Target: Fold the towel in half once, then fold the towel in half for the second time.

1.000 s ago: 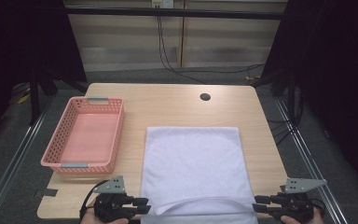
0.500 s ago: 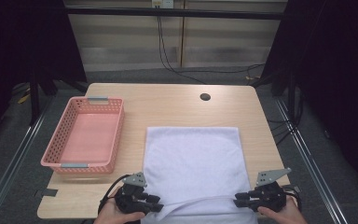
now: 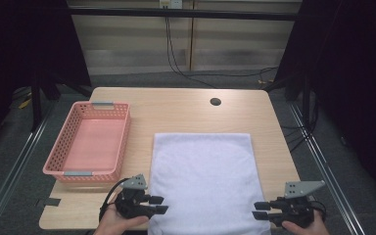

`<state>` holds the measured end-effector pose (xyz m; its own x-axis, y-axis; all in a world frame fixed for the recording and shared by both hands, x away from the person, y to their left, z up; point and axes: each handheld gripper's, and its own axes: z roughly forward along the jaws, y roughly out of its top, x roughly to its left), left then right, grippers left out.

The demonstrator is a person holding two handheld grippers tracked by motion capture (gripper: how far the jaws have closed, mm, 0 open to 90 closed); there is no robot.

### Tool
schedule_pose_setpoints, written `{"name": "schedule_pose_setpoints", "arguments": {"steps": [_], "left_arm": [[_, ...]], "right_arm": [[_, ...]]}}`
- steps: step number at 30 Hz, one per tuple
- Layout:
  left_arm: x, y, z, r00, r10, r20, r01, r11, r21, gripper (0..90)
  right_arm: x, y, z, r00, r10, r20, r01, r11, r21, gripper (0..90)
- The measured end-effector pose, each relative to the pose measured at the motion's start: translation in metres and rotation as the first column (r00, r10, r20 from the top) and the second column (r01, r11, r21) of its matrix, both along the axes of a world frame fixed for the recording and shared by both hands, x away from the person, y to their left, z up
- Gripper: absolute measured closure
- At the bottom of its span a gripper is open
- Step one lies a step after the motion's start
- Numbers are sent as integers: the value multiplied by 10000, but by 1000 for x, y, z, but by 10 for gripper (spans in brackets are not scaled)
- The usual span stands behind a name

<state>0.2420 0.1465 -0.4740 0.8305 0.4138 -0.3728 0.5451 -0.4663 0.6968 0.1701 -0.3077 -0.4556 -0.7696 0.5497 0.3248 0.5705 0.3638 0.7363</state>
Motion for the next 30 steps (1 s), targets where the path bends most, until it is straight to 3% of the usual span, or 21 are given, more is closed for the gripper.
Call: {"name": "schedule_pose_setpoints", "arguments": {"steps": [2,3,6,11,13,14,16,17,19,21,23,25,26,28,30], "left_arm": [[12,-4,0,9993,345,129,-345,9994,-16,595],[17,-6,0,9987,474,182,-474,9989,26,595],[34,-14,-2,9973,643,358,-654,9975,281,609],[64,-25,-9,9946,975,368,-1001,9919,777,583],[75,-26,-13,9898,1401,273,-1415,9883,564,579],[79,-27,-15,9894,1434,225,-1447,9869,720,580],[84,-30,-19,9880,1395,666,-1464,9827,1135,582],[87,-30,-20,9888,1424,458,-1465,9835,1062,578],[90,-31,-23,9859,1655,264,-1673,9813,948,566],[90,-33,-23,9860,1589,500,-1634,9810,1049,554],[89,-34,-24,9876,1463,566,-1515,9832,1016,548],[89,-30,-26,9868,1551,461,-1584,9843,784,552],[88,-30,-27,9849,1683,405,-1706,9834,618,552],[83,-31,-27,9862,1454,794,-1520,9848,844,560],[77,-32,-26,9875,1351,808,-1420,9861,867,560]], "right_arm": [[14,1,-3,9991,-365,209,364,9993,78,629],[19,3,-4,9972,-561,489,565,9984,-79,616],[35,7,-6,9945,-731,747,773,9955,-556,594],[66,13,-10,9900,-1127,848,1194,9897,-790,574],[79,15,-13,9874,-1292,919,1380,9857,-971,556],[86,17,-15,9870,-1373,831,1456,9839,-1038,553],[100,21,-20,9853,-1532,758,1619,9787,-1264,535],[107,23,-23,9852,-1562,707,1645,9774,-1331,528],[120,29,-28,9831,-1669,755,1779,9683,-1755,518],[130,33,-34,9779,-1915,843,2042,9610,-1864,504],[135,39,-40,9806,-1827,714,1940,9567,-2171,504],[135,41,-43,9807,-1710,947,1893,9516,-2421,496],[134,41,-42,9814,-1731,835,1887,9503,-2475,498],[130,38,-43,9824,-1667,839,1822,9538,-2390,499],[124,34,-42,9834,-1601,853,1763,9540,-2426,499]]}}
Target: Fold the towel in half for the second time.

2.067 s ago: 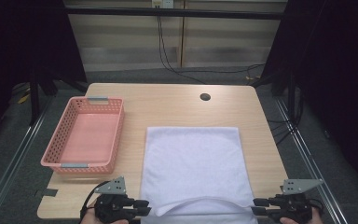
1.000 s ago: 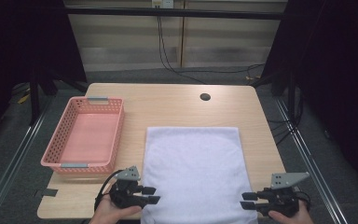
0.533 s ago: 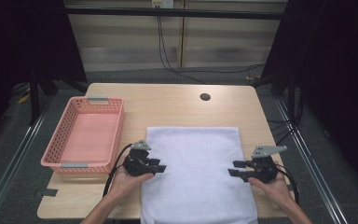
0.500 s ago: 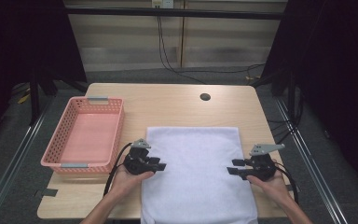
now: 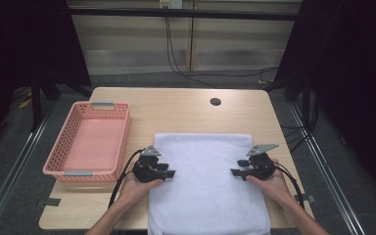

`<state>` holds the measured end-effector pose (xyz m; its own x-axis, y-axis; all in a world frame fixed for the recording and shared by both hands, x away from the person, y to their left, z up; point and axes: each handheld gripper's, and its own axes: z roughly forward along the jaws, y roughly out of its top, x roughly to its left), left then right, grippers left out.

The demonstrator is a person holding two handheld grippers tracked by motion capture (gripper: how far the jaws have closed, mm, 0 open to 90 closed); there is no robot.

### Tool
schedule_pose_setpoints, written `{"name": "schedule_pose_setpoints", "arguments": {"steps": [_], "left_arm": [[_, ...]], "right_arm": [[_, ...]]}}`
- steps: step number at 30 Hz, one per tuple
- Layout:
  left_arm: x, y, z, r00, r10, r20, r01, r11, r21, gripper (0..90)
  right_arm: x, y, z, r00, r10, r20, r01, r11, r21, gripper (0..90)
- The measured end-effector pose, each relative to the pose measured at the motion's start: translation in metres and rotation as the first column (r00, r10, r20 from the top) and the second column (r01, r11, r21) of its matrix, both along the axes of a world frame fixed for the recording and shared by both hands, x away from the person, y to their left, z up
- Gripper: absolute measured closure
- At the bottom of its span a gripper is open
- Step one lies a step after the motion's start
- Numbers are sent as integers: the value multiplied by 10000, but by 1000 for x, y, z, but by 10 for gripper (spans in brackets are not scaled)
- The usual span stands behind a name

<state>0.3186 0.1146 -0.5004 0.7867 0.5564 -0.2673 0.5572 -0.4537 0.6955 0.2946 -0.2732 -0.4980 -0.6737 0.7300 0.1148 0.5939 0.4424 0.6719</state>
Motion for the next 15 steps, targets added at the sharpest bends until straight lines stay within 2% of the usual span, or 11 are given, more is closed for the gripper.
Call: {"name": "schedule_pose_setpoints", "arguments": {"steps": [3,4,5,6,7,10,11,13,15], "left_arm": [[-13,-1,2,9994,-343,-44,344,9994,93,564],[-19,-1,2,9995,-310,-11,310,9994,136,573],[-24,0,3,9995,-306,-96,308,9993,234,603],[-28,0,5,9987,-504,-105,509,9977,453,635],[-33,0,5,9983,-573,-103,577,9969,529,639],[-48,2,5,9967,-761,-296,771,9964,355,639],[-53,2,6,9959,-854,-304,868,9951,469,639],[-63,3,6,9942,-1043,-277,1055,9934,448,639],[-74,3,8,9883,-1490,-320,1507,9869,585,652]], "right_arm": [[-10,-6,0,9998,122,-183,-117,9996,269,498],[-14,-8,0,9995,125,-293,-114,9992,387,496],[-20,-10,0,9993,157,-338,-139,9986,517,496],[-25,-11,0,9988,146,-461,-115,9977,662,496],[-30,-11,1,9985,218,-506,-184,9976,670,496],[-46,-10,2,9978,462,-480,-439,9979,484,497],[-50,-10,3,9970,523,-565,-496,9976,486,497],[-59,-11,5,9935,521,-1012,-455,9967,667,498],[-69,-11,6,9911,716,-1122,-643,9957,669,499]]}}
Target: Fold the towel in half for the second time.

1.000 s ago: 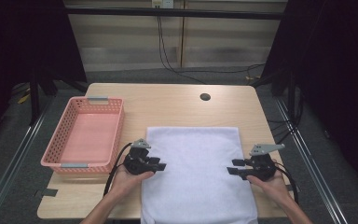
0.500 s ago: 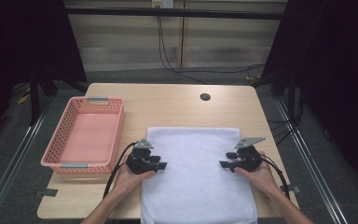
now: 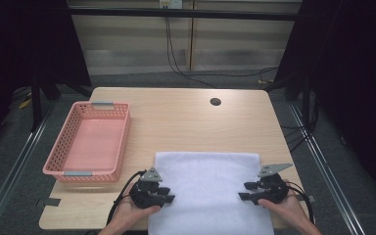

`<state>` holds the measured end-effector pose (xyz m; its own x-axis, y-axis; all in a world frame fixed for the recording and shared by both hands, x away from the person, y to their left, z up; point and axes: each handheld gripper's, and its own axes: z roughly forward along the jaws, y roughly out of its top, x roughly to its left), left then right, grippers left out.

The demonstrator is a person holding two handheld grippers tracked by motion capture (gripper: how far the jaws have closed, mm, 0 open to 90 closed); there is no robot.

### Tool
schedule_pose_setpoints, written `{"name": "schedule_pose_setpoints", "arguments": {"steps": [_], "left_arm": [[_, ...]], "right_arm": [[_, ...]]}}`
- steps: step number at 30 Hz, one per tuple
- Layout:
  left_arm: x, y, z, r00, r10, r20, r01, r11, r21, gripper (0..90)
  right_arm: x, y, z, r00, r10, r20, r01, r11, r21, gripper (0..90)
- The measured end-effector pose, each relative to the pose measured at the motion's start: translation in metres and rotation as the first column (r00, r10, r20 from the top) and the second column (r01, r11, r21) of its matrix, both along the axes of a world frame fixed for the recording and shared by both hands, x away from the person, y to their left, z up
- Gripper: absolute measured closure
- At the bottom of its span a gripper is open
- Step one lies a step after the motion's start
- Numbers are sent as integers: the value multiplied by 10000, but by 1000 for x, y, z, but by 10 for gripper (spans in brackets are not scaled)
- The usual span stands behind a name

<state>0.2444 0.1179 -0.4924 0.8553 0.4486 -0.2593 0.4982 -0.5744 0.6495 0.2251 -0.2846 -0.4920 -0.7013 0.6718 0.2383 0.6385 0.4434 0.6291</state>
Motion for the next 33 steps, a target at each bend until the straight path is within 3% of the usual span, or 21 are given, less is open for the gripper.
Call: {"name": "schedule_pose_setpoints", "arguments": {"steps": [4,6,7,9,12,14,16,17,18,20,21,22,24,26,29,31,33], "left_arm": [[-14,6,1,9990,-246,-366,239,9995,-187,650],[-9,8,4,9986,-240,-474,233,9996,-139,627],[-4,9,6,9997,-28,-250,25,9999,-120,605],[11,11,11,9989,444,-120,-447,9986,-275,593],[35,8,18,9964,746,415,-730,9966,-375,584],[50,3,22,9911,1299,296,-1279,9899,-613,579],[60,-6,26,9921,1156,480,-1122,9913,-685,575],[65,-10,27,9912,1190,586,-1154,9914,-612,569],[70,-13,28,9910,1211,566,-1177,9912,-613,562],[81,-14,27,9890,1327,648,-1270,9882,-852,558],[87,-12,26,9864,1523,623,-1471,9858,-807,552],[92,-10,25,9804,1874,606,-1822,9798,-827,549],[96,-6,23,9775,2053,484,-2004,9755,-904,527],[96,-4,22,9756,1999,903,-1949,9789,-608,506],[100,0,18,9735,2167,737,-2119,9750,-674,469],[103,4,12,9742,2177,593,-2150,9754,-479,444],[105,5,7,9719,2299,515,-2292,9732,-180,439]], "right_arm": [[-21,1,3,9988,373,-328,-377,9992,-108,501],[-22,1,5,9981,466,-406,-472,9988,-161,550],[-21,1,6,9989,302,-364,-309,9993,-192,544],[-12,-5,11,9990,-104,431,115,9996,-254,527],[11,-22,24,9873,-949,1273,938,9955,151,539],[30,-31,30,9785,-1352,1556,1344,9908,151,536],[49,-37,31,9719,-1662,1666,1665,9860,124,528],[59,-40,30,9697,-1775,1680,1766,9841,202,522],[67,-41,28,9736,-1746,1473,1719,9846,309,522],[79,-42,21,9731,-1834,1395,1837,9829,103,516],[83,-43,16,9780,-1738,1154,1716,9848,285,515],[84,-43,12,9784,-1769,1068,1758,9842,193,513],[84,-44,5,9809,-1750,848,1757,9844,-6,511],[82,-45,1,9844,-1630,665,1639,9865,-77,513],[79,-45,-5,9848,-1622,624,1643,9859,-304,526],[77,-46,-5,9874,-1478,557,1495,9884,-279,553],[74,-46,-5,9889,-1388,535,1404,9897,-272,637]]}}
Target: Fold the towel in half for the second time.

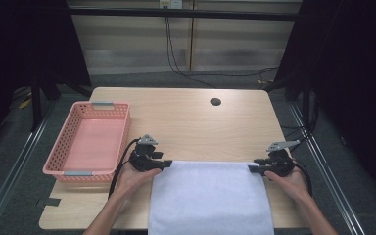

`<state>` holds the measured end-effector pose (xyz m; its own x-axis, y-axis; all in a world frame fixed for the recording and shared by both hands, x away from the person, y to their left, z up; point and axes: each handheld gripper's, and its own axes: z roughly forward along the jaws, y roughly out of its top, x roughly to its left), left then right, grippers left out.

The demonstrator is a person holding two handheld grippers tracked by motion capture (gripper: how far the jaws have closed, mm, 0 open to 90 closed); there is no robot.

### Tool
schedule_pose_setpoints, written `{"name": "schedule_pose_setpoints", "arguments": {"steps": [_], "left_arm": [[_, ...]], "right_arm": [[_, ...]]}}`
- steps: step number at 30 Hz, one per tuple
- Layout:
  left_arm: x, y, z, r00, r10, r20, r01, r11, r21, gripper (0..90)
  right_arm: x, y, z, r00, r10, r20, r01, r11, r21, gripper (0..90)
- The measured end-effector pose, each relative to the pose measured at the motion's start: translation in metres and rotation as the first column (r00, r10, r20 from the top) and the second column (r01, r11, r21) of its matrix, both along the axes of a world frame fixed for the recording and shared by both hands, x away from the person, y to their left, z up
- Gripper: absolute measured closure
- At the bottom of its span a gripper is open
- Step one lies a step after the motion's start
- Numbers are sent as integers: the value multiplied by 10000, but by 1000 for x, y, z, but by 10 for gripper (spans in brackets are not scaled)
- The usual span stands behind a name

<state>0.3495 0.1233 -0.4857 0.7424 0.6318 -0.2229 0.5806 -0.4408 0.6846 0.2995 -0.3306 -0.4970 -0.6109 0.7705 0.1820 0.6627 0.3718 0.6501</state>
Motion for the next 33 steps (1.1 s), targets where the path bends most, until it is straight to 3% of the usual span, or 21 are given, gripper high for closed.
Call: {"name": "schedule_pose_setpoints", "arguments": {"steps": [7,10,12,14,15,18,20,21,23,28,30,33], "left_arm": [[1,1,-8,10000,6,-96,-2,9991,418,406],[-3,5,-10,10000,71,-52,-67,9983,584,409],[-7,6,-10,9996,157,-216,-147,9989,442,404],[-12,6,-10,9998,-38,180,25,9975,712,421],[-11,6,-10,9998,1,185,-14,9977,682,445],[-6,10,-12,9998,50,-205,-49,10000,58,579],[-3,12,-14,9967,-112,-804,78,9991,-421,698],[-2,12,-15,9963,-130,-854,90,9988,-471,734],[-4,9,-13,9964,-411,-736,395,9989,-238,802],[-8,7,-1,9979,-486,-436,460,9972,-588,833],[-11,8,10,9984,-551,-107,538,9938,-972,833],[-13,7,27,9968,-645,468,693,9914,-1109,830]], "right_arm": [[-3,1,0,9996,156,-229,-153,9997,165,800],[-4,2,0,9995,137,-283,-132,9998,171,817],[-5,2,0,9994,138,-308,-131,9997,221,824],[-5,1,-1,9995,139,-272,-132,9996,253,824],[-5,1,-1,9994,128,-307,-118,9994,332,824],[-6,0,-1,9992,126,-367,-113,9993,355,824],[-7,-1,-2,9992,88,-379,-71,9990,437,824],[-7,-1,-2,9991,65,-415,-45,9988,480,824],[-7,-2,-2,9989,84,-467,-56,9982,590,829],[-8,-8,8,9997,-23,-263,56,9919,1271,844],[-10,-13,16,9999,-103,-12,103,9869,1611,845],[-11,-15,24,9995,-214,253,163,9817,1898,845]]}}
